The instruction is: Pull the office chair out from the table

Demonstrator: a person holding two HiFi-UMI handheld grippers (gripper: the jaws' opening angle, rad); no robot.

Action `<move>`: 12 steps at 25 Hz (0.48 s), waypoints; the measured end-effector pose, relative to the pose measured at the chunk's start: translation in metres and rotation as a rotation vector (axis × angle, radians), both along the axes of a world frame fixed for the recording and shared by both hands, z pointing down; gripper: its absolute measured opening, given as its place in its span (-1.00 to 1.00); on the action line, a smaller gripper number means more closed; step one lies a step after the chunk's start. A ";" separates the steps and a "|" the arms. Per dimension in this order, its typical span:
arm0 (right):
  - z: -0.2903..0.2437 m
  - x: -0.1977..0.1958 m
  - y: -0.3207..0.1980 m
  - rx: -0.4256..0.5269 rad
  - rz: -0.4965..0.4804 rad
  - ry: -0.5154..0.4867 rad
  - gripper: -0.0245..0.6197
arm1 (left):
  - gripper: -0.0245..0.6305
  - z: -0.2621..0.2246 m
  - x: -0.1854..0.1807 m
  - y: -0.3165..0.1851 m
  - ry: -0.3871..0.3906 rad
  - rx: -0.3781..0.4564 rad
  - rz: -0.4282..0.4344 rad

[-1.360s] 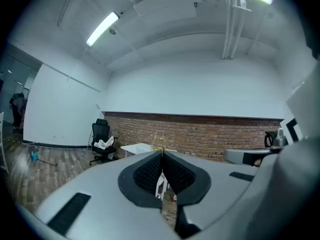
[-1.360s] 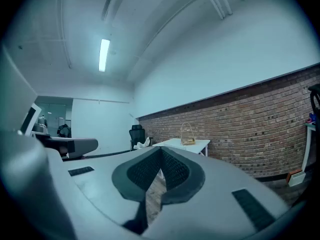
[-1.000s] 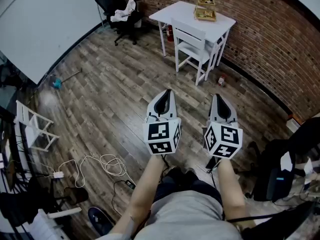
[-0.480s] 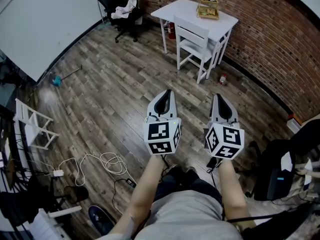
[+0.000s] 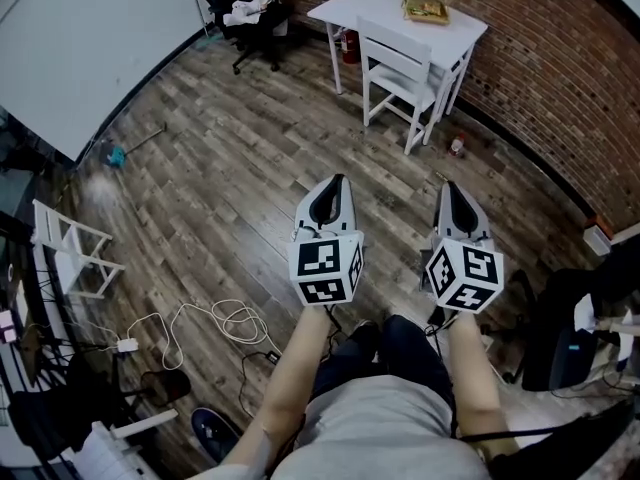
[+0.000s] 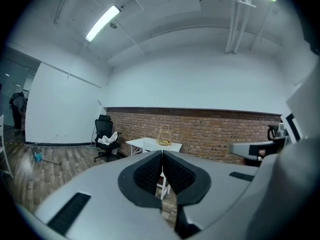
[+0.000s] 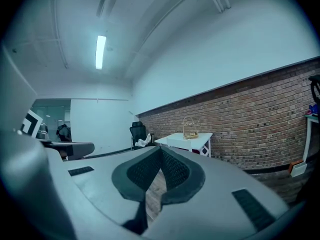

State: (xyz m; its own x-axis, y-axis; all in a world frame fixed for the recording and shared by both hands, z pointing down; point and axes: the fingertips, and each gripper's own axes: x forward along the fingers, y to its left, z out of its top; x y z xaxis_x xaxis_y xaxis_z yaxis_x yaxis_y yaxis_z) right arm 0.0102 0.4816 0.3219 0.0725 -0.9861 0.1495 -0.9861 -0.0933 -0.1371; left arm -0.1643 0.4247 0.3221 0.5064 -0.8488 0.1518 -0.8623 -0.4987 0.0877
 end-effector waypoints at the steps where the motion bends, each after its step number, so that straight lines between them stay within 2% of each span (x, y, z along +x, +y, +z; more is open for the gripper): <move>1: 0.002 0.000 -0.001 -0.004 0.005 -0.002 -0.88 | -0.88 0.002 -0.001 -0.003 -0.002 -0.005 0.000; 6: 0.013 0.002 -0.014 -0.032 -0.002 -0.007 -0.88 | -0.88 0.004 0.008 -0.019 -0.005 -0.010 0.021; 12: 0.026 0.023 -0.044 -0.055 -0.002 -0.015 -0.88 | -0.88 0.008 0.028 -0.048 -0.029 0.000 0.033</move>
